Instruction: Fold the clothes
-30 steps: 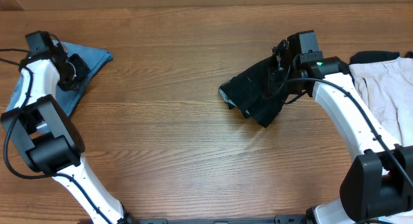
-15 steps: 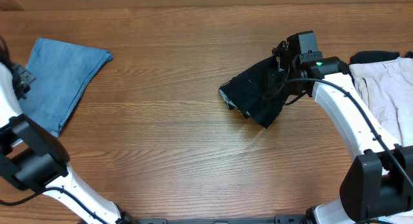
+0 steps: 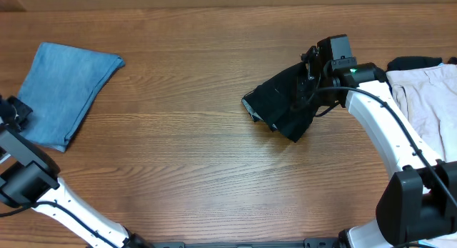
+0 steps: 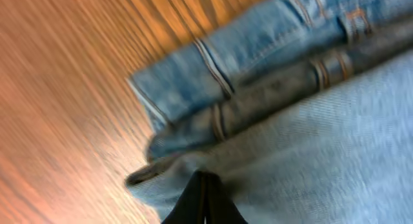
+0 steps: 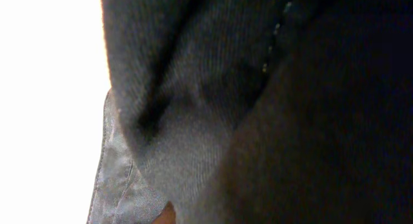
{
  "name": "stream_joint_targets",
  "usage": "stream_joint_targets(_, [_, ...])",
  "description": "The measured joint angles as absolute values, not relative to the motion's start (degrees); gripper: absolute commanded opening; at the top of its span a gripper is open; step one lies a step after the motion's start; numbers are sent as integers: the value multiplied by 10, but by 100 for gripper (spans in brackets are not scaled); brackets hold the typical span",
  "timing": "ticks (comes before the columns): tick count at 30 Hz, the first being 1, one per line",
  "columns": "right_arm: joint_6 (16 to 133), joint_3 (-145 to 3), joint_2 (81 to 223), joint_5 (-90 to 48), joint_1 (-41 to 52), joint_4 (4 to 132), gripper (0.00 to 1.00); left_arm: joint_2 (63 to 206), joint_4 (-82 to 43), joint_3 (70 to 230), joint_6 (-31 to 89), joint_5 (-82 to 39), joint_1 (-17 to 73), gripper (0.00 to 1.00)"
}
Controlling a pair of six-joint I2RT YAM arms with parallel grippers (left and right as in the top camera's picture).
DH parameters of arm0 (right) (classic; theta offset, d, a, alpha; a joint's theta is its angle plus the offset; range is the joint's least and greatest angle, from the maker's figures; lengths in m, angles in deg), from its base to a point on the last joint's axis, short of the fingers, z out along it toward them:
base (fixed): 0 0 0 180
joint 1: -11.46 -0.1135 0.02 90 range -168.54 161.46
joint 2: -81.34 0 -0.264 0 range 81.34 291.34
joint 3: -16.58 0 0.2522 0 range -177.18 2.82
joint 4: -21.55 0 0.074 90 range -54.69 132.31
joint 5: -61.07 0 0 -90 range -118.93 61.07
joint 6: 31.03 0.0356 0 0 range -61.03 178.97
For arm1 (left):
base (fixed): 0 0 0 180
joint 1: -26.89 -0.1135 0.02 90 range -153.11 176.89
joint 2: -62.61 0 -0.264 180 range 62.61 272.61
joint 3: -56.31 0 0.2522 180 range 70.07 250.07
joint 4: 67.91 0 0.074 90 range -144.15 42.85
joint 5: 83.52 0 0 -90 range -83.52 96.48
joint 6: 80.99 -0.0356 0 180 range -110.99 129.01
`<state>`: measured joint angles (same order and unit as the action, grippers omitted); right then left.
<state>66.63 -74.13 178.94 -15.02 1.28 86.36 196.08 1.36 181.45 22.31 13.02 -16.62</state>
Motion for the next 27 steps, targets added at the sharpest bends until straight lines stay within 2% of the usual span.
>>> stream_joint_targets(12, [666,-741,1789,-150,13,863,4,1947,28,1769,237,48,-174,4])
stream_joint_targets(19, [666,-741,1789,-148,13,862,4,1922,33,1722,260,52,-127,4])
stream_joint_targets(22, [672,-766,1789,-97,13,859,4,1919,49,1724,266,38,-106,4])
stream_joint_targets(27, [742,-893,1789,14,-14,807,4,1872,69,1727,271,-79,-68,4])
